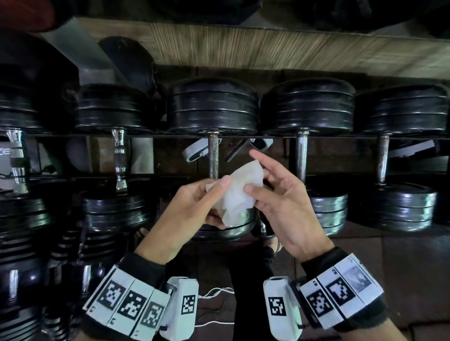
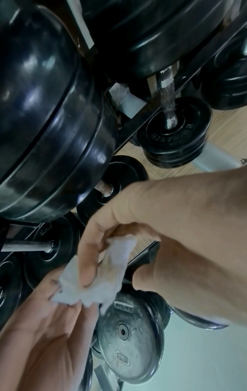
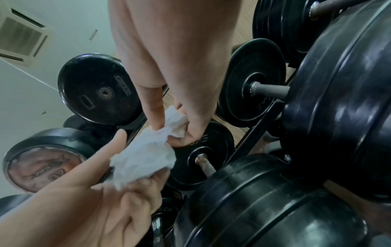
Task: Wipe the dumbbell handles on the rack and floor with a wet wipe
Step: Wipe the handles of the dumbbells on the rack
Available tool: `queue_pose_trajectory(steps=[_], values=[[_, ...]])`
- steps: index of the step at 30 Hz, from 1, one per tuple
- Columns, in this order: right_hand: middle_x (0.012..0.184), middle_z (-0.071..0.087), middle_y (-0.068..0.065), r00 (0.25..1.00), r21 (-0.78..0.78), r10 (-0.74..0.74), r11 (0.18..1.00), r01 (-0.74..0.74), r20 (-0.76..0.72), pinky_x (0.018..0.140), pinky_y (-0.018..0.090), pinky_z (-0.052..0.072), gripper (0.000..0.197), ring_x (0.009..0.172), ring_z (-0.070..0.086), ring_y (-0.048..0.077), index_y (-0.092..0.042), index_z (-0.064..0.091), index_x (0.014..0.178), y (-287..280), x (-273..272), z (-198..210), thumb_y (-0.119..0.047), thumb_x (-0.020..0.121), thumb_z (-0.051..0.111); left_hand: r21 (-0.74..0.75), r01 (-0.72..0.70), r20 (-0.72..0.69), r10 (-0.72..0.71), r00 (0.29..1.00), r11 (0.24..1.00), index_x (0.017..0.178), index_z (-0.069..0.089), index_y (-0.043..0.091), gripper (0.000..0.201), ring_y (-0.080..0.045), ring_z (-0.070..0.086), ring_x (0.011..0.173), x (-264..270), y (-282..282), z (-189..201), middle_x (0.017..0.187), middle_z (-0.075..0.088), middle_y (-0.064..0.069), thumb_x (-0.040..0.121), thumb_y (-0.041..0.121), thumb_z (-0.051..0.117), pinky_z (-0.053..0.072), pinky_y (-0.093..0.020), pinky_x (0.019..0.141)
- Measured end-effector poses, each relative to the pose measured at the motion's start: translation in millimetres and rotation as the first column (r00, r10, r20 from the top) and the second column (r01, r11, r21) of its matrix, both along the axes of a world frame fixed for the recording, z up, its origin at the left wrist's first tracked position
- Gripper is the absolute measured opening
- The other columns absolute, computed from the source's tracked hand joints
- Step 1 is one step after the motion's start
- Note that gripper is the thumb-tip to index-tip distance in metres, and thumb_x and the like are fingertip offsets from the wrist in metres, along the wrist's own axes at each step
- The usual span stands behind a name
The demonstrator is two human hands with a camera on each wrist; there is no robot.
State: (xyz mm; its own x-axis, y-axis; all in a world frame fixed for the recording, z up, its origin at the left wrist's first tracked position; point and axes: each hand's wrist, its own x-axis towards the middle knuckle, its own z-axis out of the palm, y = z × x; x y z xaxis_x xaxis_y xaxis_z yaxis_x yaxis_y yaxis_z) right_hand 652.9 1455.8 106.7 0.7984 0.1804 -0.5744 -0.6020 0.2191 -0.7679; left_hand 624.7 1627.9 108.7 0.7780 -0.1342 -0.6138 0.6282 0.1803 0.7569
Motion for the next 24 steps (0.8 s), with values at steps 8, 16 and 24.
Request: queue_pose_trajectory(steps=[8, 16, 24], values=[[0.109, 0.066, 0.011, 0.998, -0.052, 0.067, 0.996, -0.068, -0.011, 0.107, 0.050, 0.047, 0.054, 0.107, 0.063, 0.029, -0.015, 0.064, 0.132, -1.9, 1.7, -3.5, 0.012, 0.085, 0.067, 0.127, -0.084, 0.044, 0.079, 0.996, 0.988, 0.106, 0.063, 0.010, 0.026, -0.015, 0.070, 0.092, -1.4, 12.2, -7.4, 0.095, 0.074, -0.001, 0.090, 0.029, 0.071, 0.051, -0.032, 0.088], [0.106, 0.071, 0.023, 0.990, -0.078, 0.067, 0.994, -0.077, -0.122, 0.099, 0.058, 0.049, 0.028, 0.094, 0.068, 0.029, 0.010, 0.066, 0.101, 2.7, -1.8, -0.5, -0.016, 0.090, 0.068, 0.105, -0.185, 0.040, 0.182, 0.983, 0.977, 0.119, 0.061, 0.012, 0.033, -0.029, 0.072, 0.092, -2.7, 10.6, -8.0, 0.101, 0.075, -0.011, 0.088, 0.019, 0.070, 0.060, -0.033, 0.072], [0.113, 0.068, 0.026, 0.993, -0.001, 0.095, 0.995, -0.096, -0.065, 0.087, 0.046, 0.057, 0.023, 0.100, 0.067, 0.031, 0.001, 0.067, 0.113, -1.2, -2.6, 4.2, -0.011, 0.095, 0.061, -0.063, -0.234, -0.034, 0.232, 0.972, 0.970, 0.122, 0.064, 0.018, 0.039, -0.013, 0.068, 0.088, -5.1, 10.5, -9.1, 0.096, 0.073, 0.000, 0.084, 0.028, 0.065, 0.055, -0.026, 0.070]])
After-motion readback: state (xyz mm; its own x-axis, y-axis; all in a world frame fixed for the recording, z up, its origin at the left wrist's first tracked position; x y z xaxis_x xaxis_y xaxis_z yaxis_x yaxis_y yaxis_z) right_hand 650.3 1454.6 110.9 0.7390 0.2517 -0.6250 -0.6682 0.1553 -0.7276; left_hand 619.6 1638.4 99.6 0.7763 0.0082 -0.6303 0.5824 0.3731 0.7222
